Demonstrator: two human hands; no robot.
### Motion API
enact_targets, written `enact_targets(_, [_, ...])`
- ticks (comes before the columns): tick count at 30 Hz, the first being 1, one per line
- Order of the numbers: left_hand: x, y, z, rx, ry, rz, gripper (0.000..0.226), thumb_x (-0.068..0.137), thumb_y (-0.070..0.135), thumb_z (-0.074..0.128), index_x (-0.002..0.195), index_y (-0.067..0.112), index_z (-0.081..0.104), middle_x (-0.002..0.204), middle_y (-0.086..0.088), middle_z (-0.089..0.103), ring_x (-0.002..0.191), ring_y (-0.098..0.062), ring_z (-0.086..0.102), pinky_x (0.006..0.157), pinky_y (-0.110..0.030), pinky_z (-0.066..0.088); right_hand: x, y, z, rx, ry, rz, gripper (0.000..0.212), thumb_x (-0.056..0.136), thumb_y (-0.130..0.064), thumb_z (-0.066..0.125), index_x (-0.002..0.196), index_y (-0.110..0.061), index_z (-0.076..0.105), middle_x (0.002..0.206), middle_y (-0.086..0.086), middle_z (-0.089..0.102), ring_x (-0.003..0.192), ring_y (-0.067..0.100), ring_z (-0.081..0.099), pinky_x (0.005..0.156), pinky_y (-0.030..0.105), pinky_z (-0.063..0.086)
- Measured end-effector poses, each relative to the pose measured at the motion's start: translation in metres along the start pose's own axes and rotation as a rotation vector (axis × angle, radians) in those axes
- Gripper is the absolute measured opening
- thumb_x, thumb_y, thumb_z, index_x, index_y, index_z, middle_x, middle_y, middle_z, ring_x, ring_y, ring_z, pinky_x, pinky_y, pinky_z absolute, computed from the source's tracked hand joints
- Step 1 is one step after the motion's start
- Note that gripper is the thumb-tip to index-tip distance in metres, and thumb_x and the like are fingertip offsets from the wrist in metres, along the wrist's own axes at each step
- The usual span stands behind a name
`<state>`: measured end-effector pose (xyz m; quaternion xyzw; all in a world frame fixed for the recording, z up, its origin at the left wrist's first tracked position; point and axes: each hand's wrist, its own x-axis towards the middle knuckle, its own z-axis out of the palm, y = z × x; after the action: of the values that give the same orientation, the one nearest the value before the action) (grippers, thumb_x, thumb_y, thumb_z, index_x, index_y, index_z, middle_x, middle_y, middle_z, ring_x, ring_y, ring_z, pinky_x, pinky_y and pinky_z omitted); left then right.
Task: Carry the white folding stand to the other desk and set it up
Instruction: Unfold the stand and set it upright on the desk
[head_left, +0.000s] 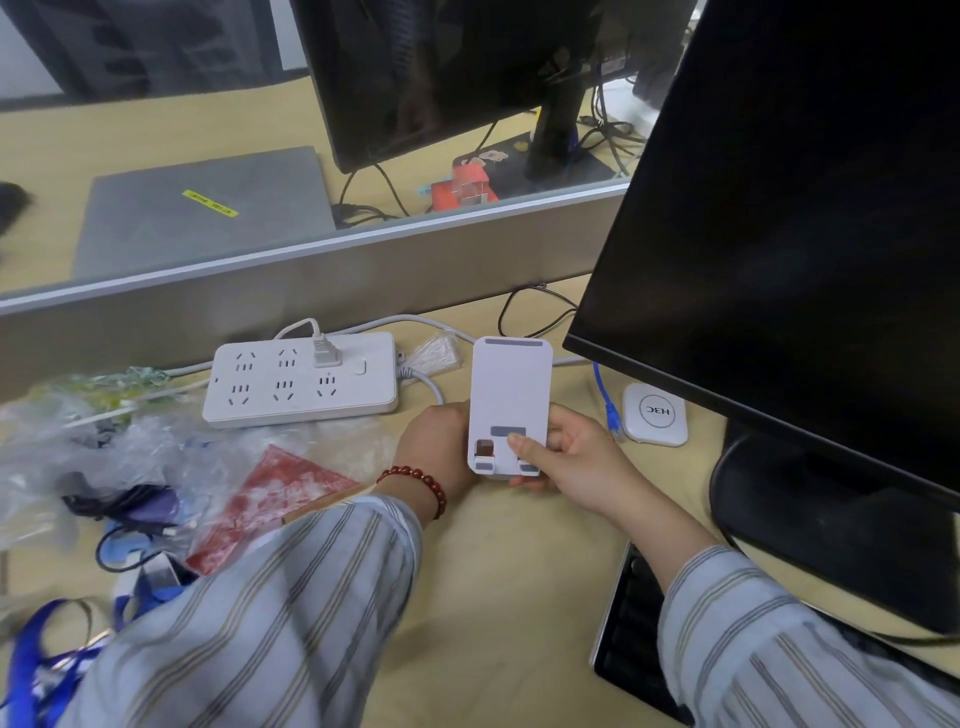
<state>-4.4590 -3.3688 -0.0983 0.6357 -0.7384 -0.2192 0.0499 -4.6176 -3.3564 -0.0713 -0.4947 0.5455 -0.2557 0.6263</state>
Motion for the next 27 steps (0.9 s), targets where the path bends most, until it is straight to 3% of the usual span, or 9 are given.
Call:
enact_targets(2, [0.0, 0.0, 0.0, 0.01, -0.007, 0.014, 0.01, 0.083, 0.012, 0.046, 0.081, 0.01, 0.055, 0.093, -0.014, 0.067, 0.084, -0.029, 0.061, 0.064, -0.026, 0.038, -0.003, 0.0, -0.014, -0.046, 0.009, 0.023, 0.044, 0.081, -0.023, 0.07, 0.12, -0.031, 0.052, 0.096, -0.004, 0.074, 0.08, 0.008, 0.07, 0.066, 0.02, 0.054])
enact_targets(4, [-0.002, -0.001, 0.001, -0.044, 0.009, 0.052, 0.018, 0.083, 0.017, 0.048, 0.097, 0.011, 0.058, 0.103, -0.01, 0.066, 0.091, -0.026, 0.06, 0.07, -0.026, 0.042, -0.005, 0.002, -0.03, -0.158, 0.01, 0.042, 0.068, 0.069, -0.029, 0.08, 0.129, -0.032, 0.048, 0.1, -0.005, 0.071, 0.079, 0.006, 0.066, 0.078, 0.019, 0.05])
enact_targets(6, [-0.005, -0.007, 0.002, -0.192, 0.062, 0.098, 0.033, 0.079, 0.029, 0.056, 0.111, 0.019, 0.055, 0.113, -0.003, 0.061, 0.1, -0.021, 0.058, 0.079, -0.027, 0.044, -0.007, 0.006, -0.04, -0.38, 0.001, 0.054, 0.085, 0.062, -0.031, 0.085, 0.135, -0.034, 0.043, 0.108, -0.009, 0.065, 0.086, 0.007, 0.059, 0.087, 0.022, 0.045])
enact_targets(8, [-0.005, -0.017, 0.004, -0.268, 0.113, 0.143, 0.057, 0.069, 0.047, 0.063, 0.121, 0.027, 0.048, 0.122, 0.004, 0.057, 0.11, -0.016, 0.053, 0.091, -0.03, 0.045, -0.003, 0.012, -0.041, -0.594, 0.005, 0.037, 0.088, 0.061, -0.032, 0.084, 0.137, -0.034, 0.04, 0.118, -0.011, 0.056, 0.099, 0.007, 0.051, 0.087, 0.021, 0.041])
enact_targets(10, [-0.003, -0.027, 0.006, -0.127, 0.12, 0.159, 0.083, 0.059, 0.061, 0.066, 0.132, 0.03, 0.038, 0.133, 0.006, 0.051, 0.123, -0.016, 0.045, 0.105, -0.038, 0.037, 0.004, 0.015, -0.038, -0.743, 0.031, -0.021, 0.09, 0.06, -0.034, 0.084, 0.138, -0.03, 0.039, 0.126, -0.01, 0.047, 0.113, 0.008, 0.046, 0.095, 0.024, 0.04])
enact_targets(13, [-0.001, -0.029, 0.002, 0.034, 0.036, 0.115, 0.102, 0.055, 0.066, 0.066, 0.14, 0.033, 0.02, 0.148, 0.011, 0.034, 0.142, -0.015, 0.02, 0.116, -0.053, 0.009, 0.013, 0.016, -0.026, -0.821, 0.051, -0.106, 0.094, 0.057, -0.038, 0.084, 0.138, -0.027, 0.037, 0.135, -0.007, 0.039, 0.129, 0.015, 0.035, 0.106, 0.03, 0.034])
enact_targets(17, [0.002, -0.025, 0.001, 0.097, -0.014, 0.087, 0.099, 0.059, 0.069, 0.062, 0.141, 0.038, 0.015, 0.149, 0.014, 0.033, 0.145, -0.011, 0.009, 0.112, -0.058, -0.004, 0.017, 0.009, -0.01, -0.739, 0.069, -0.161, 0.088, 0.061, -0.042, 0.081, 0.137, -0.026, 0.037, 0.139, -0.002, 0.042, 0.13, 0.022, 0.031, 0.095, 0.025, 0.029])
enact_targets(22, [-0.002, -0.024, 0.002, 0.037, 0.023, 0.029, 0.095, 0.06, 0.068, 0.061, 0.139, 0.039, 0.018, 0.143, 0.011, 0.043, 0.141, -0.01, 0.022, 0.112, -0.053, -0.002, 0.014, -0.002, -0.007, -0.737, 0.036, -0.203, 0.069, 0.067, -0.036, 0.079, 0.127, -0.021, 0.049, 0.127, -0.002, 0.053, 0.121, 0.018, 0.039, 0.091, 0.022, 0.026])
enact_targets(27, [0.004, -0.016, -0.002, -0.064, 0.017, -0.014, 0.076, 0.06, 0.056, 0.067, 0.126, 0.041, 0.032, 0.118, 0.013, 0.055, 0.129, -0.014, 0.034, 0.109, -0.055, 0.006, 0.02, -0.003, -0.009, -0.745, -0.006, -0.203, 0.049, 0.076, -0.028, 0.07, 0.121, -0.018, 0.053, 0.122, 0.002, 0.058, 0.116, 0.022, 0.044, 0.088, 0.022, 0.028])
